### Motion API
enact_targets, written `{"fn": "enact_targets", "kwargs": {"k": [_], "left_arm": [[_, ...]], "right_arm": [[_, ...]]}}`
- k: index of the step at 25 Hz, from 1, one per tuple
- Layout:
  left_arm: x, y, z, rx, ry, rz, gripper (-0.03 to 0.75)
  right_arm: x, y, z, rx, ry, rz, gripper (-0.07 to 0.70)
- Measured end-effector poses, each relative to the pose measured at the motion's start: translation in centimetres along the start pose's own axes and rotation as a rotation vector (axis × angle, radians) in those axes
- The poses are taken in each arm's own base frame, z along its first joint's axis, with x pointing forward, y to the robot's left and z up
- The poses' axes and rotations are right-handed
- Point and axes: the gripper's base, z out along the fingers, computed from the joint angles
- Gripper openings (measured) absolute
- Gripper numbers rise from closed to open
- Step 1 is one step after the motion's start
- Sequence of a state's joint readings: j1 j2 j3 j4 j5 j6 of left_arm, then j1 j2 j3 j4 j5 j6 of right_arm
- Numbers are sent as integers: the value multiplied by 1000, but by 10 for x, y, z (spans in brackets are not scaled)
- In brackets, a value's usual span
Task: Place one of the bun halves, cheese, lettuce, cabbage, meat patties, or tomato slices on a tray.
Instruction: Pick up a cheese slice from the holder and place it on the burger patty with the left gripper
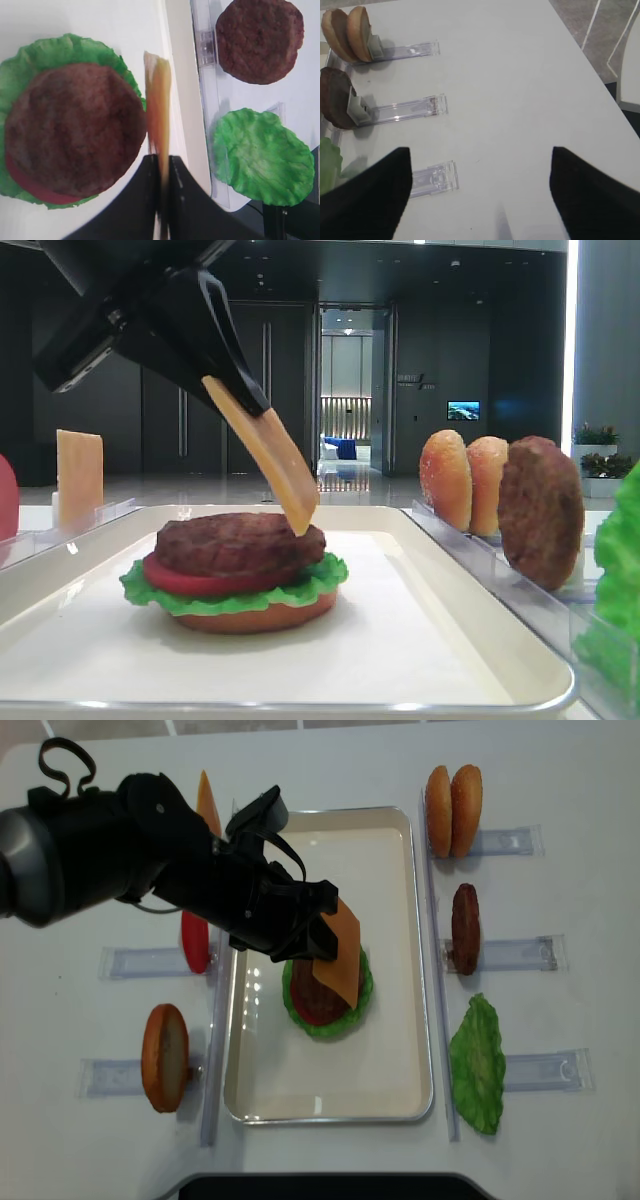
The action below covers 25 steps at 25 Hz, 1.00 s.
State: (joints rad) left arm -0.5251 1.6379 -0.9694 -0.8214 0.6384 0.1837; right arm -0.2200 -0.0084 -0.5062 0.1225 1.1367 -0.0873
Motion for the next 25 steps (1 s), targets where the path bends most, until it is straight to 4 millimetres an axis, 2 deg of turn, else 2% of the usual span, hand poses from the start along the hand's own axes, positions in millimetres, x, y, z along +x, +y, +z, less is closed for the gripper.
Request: {"fn": "enact_targets", "kwargs": {"k": [11,25], "left_arm": [[0,9,16,-27,43,-19,24],[1,12,17,-48,52,6,32]], "right_arm": [[0,0,0,0,0,0,539],[0,0,0,0,0,0,539]]}}
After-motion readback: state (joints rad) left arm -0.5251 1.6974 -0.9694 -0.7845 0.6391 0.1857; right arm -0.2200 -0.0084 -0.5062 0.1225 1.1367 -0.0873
